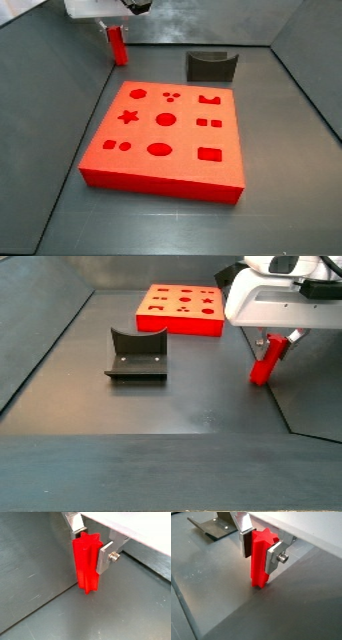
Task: Pick up the star object. Move up. Move to above the board. Insert the star object.
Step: Pick up the star object, then move up.
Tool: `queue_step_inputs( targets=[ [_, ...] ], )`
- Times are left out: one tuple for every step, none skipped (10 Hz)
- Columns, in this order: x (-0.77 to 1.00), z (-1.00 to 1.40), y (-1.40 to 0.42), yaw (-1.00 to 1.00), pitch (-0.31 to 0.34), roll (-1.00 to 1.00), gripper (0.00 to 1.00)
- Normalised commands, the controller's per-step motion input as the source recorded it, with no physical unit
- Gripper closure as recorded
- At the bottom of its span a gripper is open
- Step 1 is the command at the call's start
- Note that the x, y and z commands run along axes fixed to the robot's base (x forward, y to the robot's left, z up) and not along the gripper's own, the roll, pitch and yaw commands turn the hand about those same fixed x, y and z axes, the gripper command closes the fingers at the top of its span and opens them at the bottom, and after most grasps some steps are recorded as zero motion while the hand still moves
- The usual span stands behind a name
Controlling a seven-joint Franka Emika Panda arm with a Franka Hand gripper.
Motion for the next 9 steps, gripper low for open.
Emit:
queue_step_inputs(
  targets=[
    [0.0, 0.0, 0.0, 0.0, 0.0, 0.0, 1.0],
    [0.0, 0.0, 0.0, 0.0, 0.0, 0.0, 1.0],
    [0.0, 0.0, 0.0, 0.0, 0.0, 0.0, 1.0],
    [0.0, 0.0, 0.0, 0.0, 0.0, 0.0, 1.0],
    [0.0, 0.0, 0.0, 0.0, 0.0, 0.0, 1.0],
    [0.0, 0.0, 0.0, 0.0, 0.0, 0.0, 1.0],
    [0.0, 0.83, 0.0, 0.0, 0.0, 0.0, 1.0],
    [-0.05, 0.79, 0.05, 0.01, 0.027, 0.0, 1.0],
    [-0.06, 0.69, 0.04, 0.0, 0.04, 0.0, 1.0]
  ],
)
